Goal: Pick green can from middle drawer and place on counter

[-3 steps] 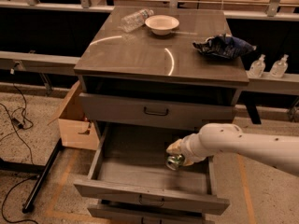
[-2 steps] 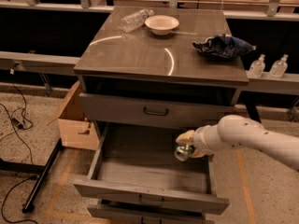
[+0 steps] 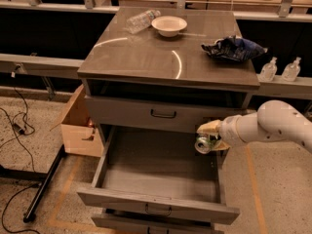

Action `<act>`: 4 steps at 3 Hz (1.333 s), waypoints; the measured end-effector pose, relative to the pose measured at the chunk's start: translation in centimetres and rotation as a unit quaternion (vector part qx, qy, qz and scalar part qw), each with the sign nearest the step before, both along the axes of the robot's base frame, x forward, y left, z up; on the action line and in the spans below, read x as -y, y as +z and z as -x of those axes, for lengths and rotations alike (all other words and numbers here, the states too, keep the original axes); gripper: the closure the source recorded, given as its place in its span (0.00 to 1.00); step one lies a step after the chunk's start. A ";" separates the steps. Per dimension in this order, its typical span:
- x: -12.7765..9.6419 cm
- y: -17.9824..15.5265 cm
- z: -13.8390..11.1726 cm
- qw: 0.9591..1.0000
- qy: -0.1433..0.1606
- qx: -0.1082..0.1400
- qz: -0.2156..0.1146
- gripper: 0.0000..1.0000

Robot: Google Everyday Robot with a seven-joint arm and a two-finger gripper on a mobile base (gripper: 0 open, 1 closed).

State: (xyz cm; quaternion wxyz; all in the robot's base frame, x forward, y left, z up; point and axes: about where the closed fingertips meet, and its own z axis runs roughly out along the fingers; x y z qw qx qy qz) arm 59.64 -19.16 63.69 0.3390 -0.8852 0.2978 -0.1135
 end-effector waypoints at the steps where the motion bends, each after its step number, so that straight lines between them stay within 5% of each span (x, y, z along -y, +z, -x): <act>1: -0.3 0.3 0.2 1.000 0.003 -0.001 -0.004 1.00; 4: 0.7 14.3 6.2 0.998 0.029 0.016 -0.046 1.00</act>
Offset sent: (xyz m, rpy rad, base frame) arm -0.0444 -0.0224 0.1099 0.1213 -0.0225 0.0209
